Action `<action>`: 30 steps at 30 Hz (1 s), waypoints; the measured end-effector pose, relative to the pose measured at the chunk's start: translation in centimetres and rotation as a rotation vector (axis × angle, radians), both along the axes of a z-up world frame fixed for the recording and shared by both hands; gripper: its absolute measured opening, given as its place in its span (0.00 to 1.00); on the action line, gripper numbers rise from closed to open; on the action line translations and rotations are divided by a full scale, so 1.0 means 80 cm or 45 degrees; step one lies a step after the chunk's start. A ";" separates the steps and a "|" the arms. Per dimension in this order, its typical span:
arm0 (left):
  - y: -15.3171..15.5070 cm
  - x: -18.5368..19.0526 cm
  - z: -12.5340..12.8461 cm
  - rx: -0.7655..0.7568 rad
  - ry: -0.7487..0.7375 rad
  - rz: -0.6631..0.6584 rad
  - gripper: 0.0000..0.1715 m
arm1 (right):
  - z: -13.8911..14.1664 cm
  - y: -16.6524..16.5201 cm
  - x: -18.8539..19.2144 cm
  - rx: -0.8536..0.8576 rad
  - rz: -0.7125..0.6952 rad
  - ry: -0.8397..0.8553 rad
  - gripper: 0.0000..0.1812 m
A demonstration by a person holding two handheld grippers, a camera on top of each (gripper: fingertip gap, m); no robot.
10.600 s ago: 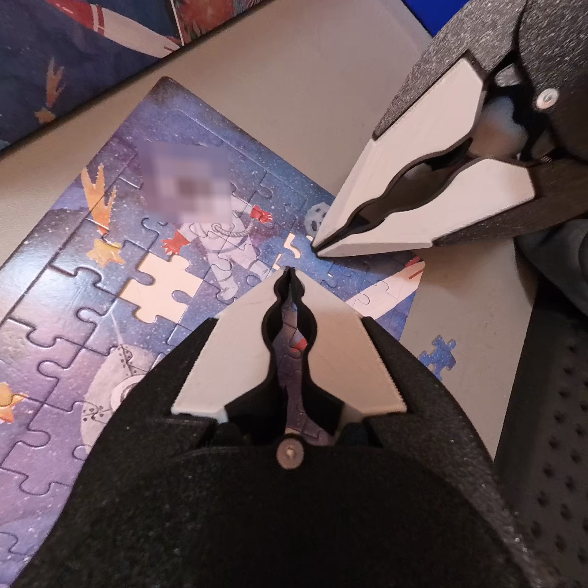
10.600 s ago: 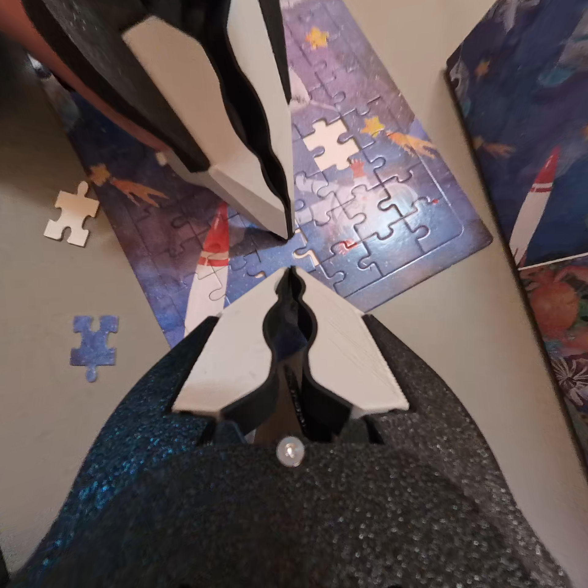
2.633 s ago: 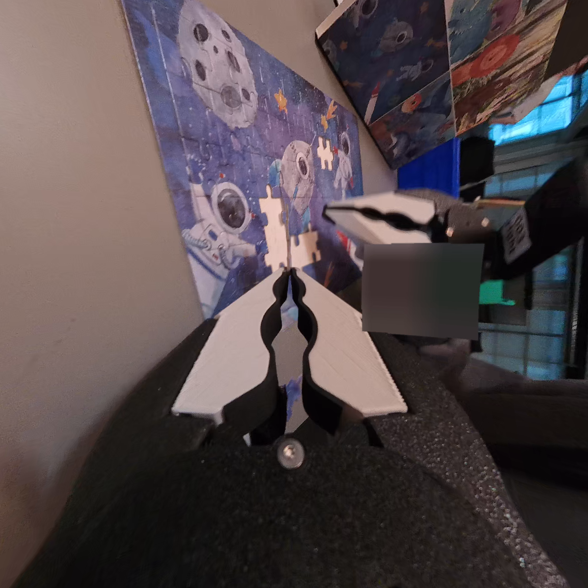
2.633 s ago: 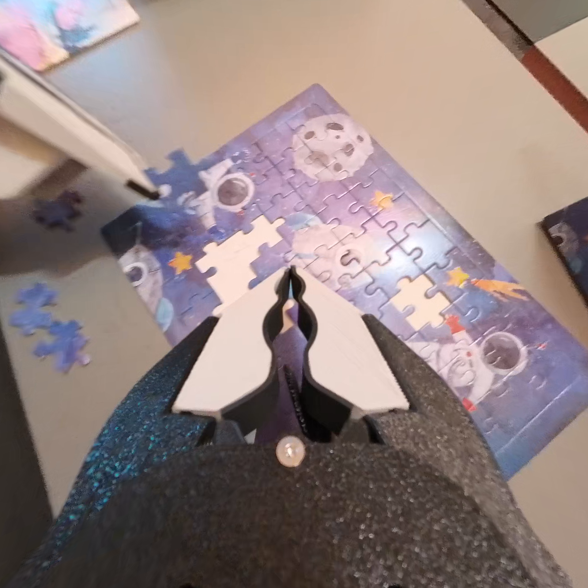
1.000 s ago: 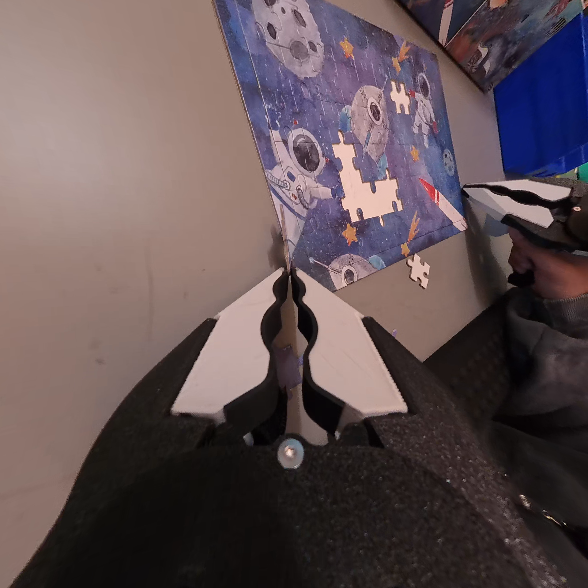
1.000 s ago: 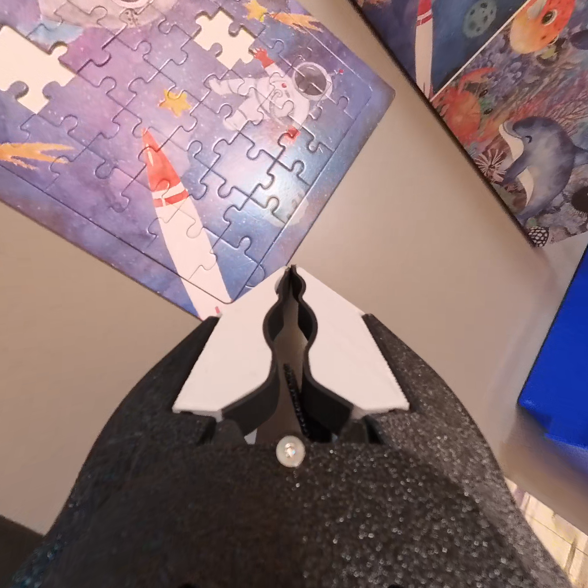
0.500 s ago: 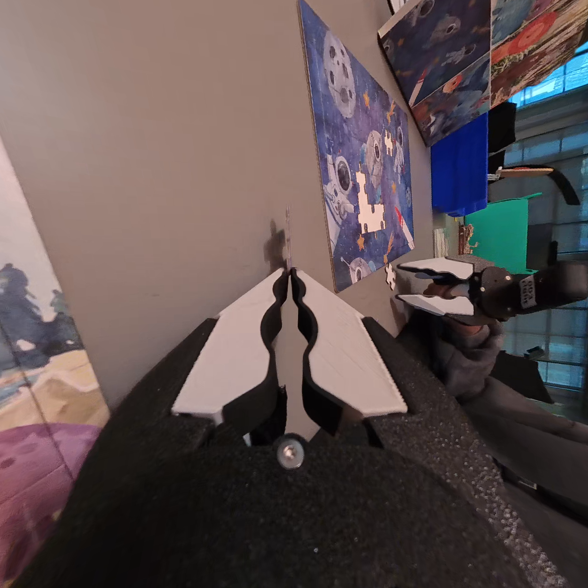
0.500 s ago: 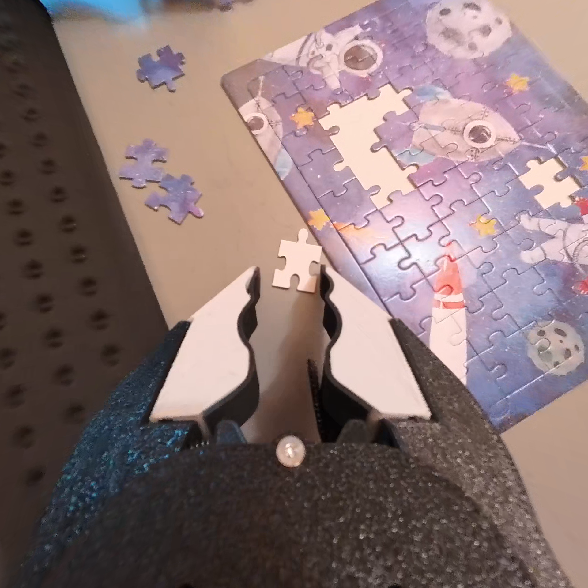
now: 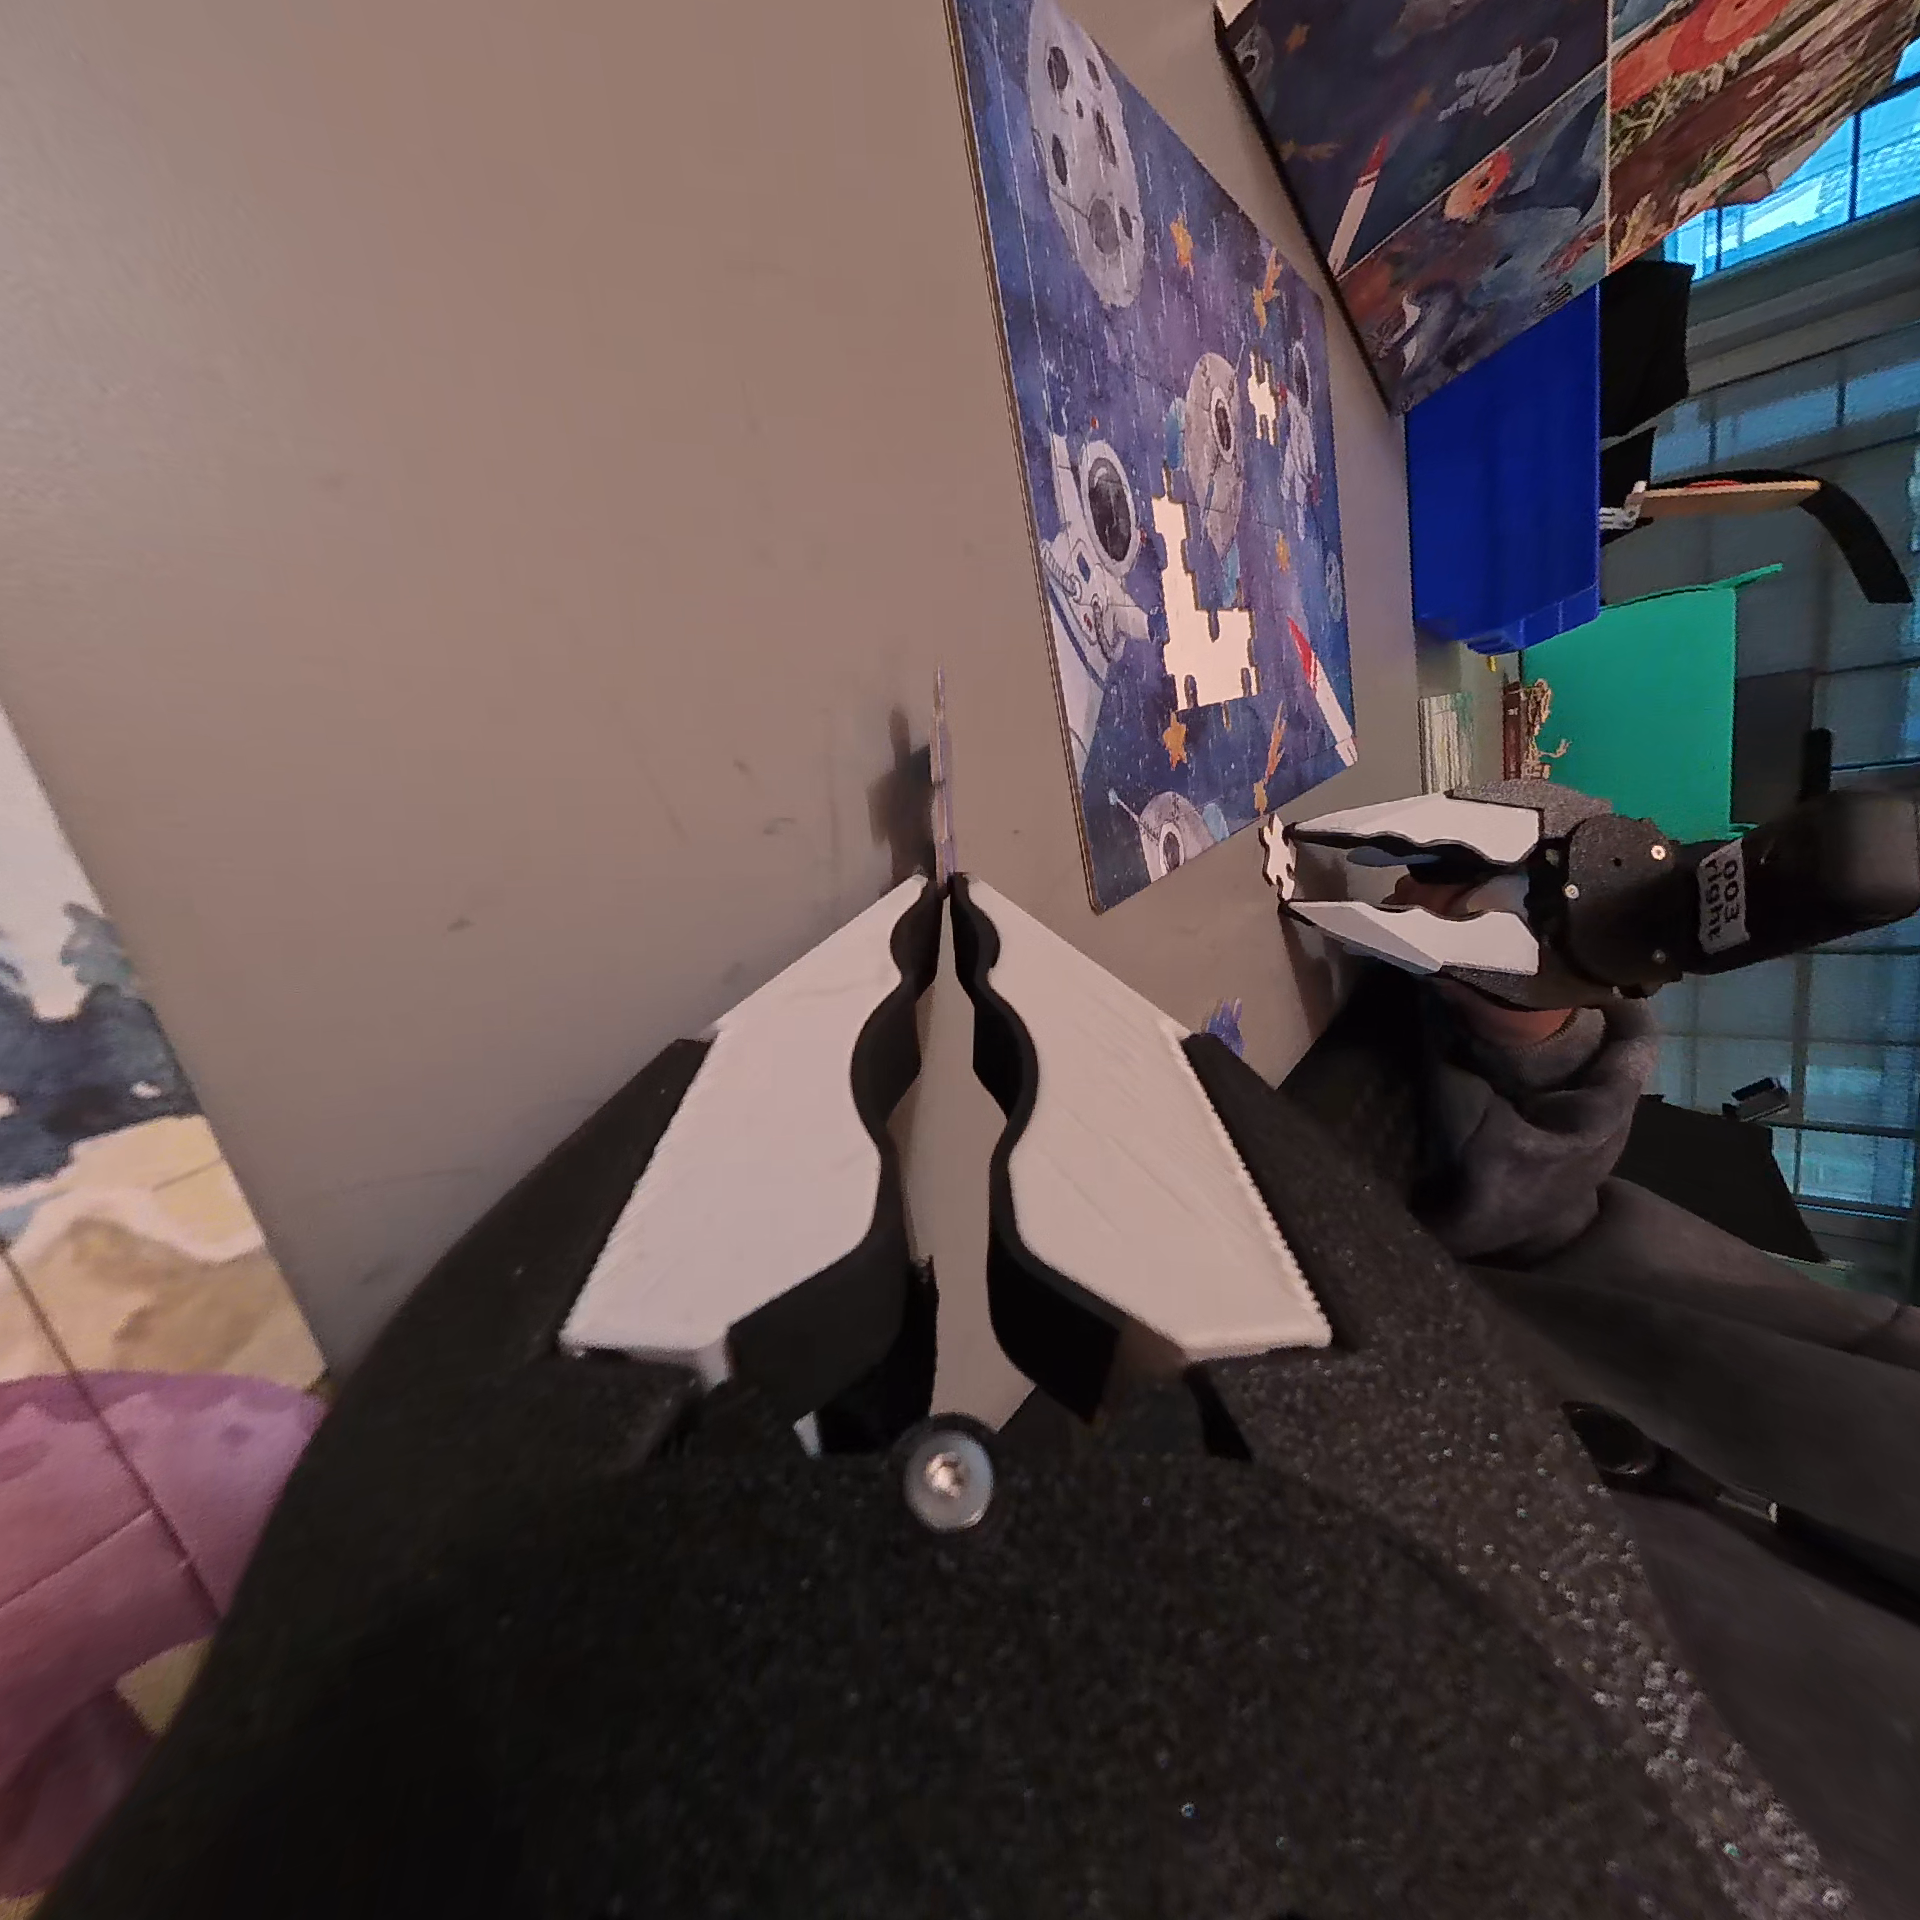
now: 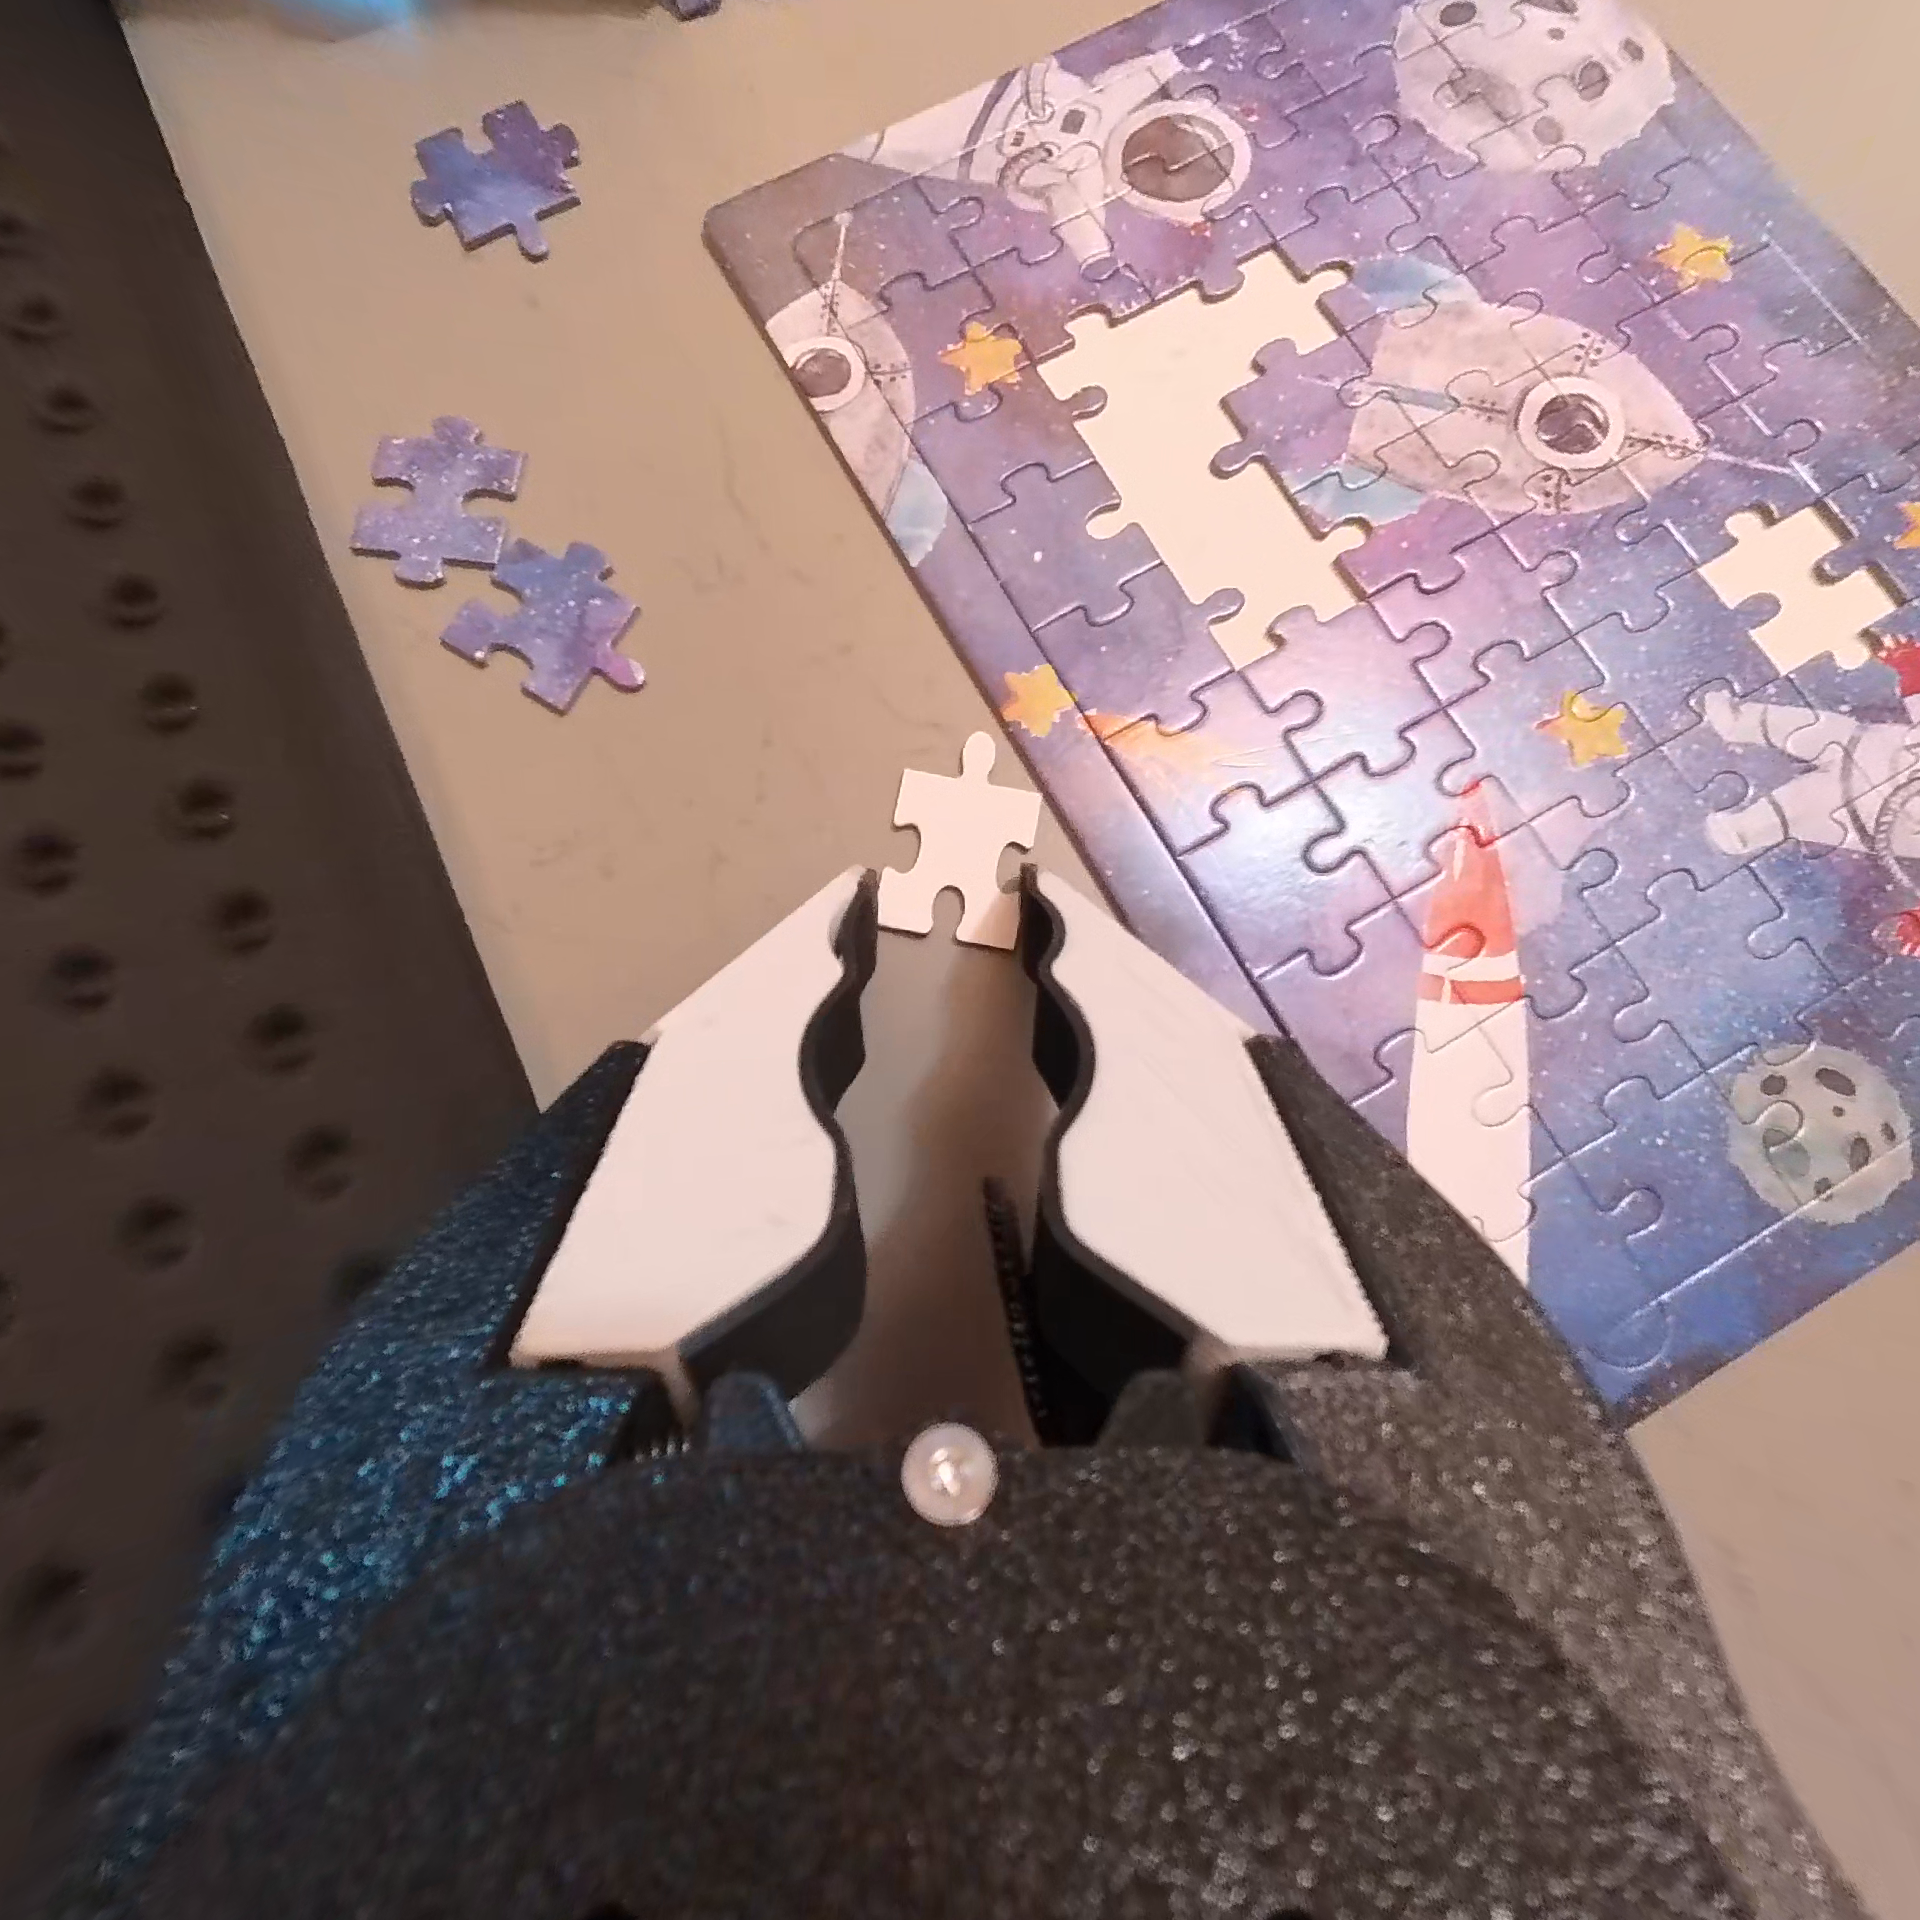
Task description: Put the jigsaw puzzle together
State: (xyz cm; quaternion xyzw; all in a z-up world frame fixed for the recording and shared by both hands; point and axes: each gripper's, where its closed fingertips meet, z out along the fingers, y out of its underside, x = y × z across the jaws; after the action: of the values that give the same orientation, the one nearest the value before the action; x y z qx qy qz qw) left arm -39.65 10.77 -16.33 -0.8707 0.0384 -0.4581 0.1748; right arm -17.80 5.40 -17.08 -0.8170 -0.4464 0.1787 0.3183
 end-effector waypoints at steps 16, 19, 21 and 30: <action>-0.017 -0.032 0.006 0.118 0.382 -0.079 0.20 | 0.005 -0.010 0.021 -0.081 0.034 -0.009 0.12; -0.023 -0.044 0.006 0.161 0.507 -0.110 0.21 | 0.001 -0.011 0.020 -0.078 0.051 -0.045 0.13; -0.027 -0.046 0.012 0.221 0.554 -0.135 0.21 | 0.009 -0.015 0.006 -0.062 0.092 -0.013 0.15; -0.078 -0.017 0.045 0.515 0.536 -0.401 0.21 | 0.012 -0.052 -0.090 -0.053 0.425 0.020 0.17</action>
State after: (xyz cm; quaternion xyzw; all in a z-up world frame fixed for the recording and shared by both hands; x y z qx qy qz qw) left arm -40.99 4.52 -12.77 -0.8772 0.2982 -0.2727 0.2593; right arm -24.98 1.27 -16.13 -0.7366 -0.5695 0.2448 0.2706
